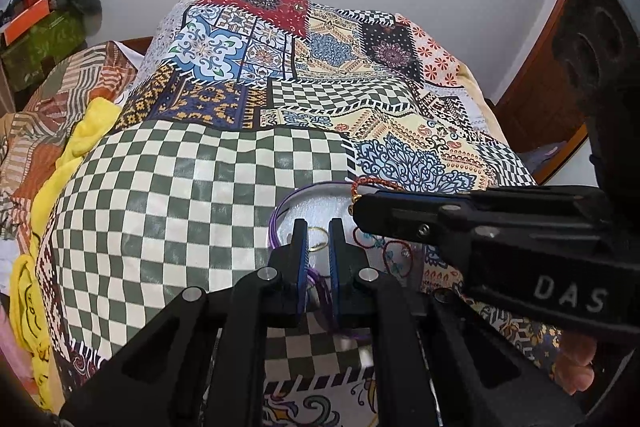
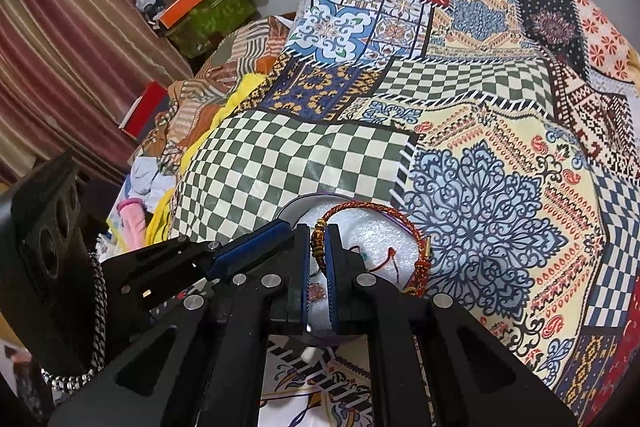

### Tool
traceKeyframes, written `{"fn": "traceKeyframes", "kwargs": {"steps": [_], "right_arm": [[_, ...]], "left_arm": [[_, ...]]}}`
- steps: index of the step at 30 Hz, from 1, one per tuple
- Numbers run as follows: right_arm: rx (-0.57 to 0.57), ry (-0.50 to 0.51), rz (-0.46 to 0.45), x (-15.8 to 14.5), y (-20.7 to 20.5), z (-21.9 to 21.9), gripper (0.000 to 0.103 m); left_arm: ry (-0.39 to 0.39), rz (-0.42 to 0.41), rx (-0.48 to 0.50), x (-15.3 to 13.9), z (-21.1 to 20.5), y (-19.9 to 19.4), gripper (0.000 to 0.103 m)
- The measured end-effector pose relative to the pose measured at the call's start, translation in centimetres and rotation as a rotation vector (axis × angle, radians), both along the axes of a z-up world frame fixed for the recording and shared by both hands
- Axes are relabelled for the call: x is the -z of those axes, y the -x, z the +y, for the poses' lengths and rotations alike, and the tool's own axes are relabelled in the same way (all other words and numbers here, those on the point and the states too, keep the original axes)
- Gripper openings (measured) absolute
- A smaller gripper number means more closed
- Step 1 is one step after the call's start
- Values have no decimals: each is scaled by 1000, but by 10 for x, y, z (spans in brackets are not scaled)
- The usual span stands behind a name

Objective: Organize jewelry
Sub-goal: 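Carry both items over the purple tin and open both tools to drop them, then lift both open tools from the tin toward the last jewelry pieces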

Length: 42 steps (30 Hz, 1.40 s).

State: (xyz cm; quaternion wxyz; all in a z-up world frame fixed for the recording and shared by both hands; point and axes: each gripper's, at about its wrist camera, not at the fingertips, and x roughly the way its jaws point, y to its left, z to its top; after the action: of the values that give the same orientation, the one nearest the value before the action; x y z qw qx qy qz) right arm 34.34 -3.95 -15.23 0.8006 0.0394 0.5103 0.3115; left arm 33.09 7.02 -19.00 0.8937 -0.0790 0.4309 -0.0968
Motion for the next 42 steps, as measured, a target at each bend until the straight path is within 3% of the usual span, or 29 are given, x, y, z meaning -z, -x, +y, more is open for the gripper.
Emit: {"fn": "traceKeyframes", "kwargs": {"steps": [5, 8, 22, 26, 31, 32, 36, 42], "right_arm": [[-9, 8, 10, -3, 4, 3, 10], [-2, 8, -10, -8, 8, 2, 18], [29, 86, -174, -43, 56, -20, 19], [29, 112, -216, -49, 74, -30, 19], [44, 130, -263, -56, 92, -43, 20], [47, 136, -272, -56, 95, -46, 21], [62, 146, -317, -59, 109, -57, 42], [73, 178, -358, -57, 120, -75, 43]], "left_arm": [[-12, -6, -6, -6, 5, 10, 9], [-22, -9, -13, -12, 8, 16, 9], [-40, -56, -36, -52, 5, 56, 10], [-44, -75, -39, -64, 0, 72, 21], [-41, -100, -37, -75, -6, 91, 27], [-40, -103, -36, -76, -7, 95, 29], [-41, -106, -30, -78, -13, 107, 30], [-41, -64, 0, -66, -27, 119, 30]]}}
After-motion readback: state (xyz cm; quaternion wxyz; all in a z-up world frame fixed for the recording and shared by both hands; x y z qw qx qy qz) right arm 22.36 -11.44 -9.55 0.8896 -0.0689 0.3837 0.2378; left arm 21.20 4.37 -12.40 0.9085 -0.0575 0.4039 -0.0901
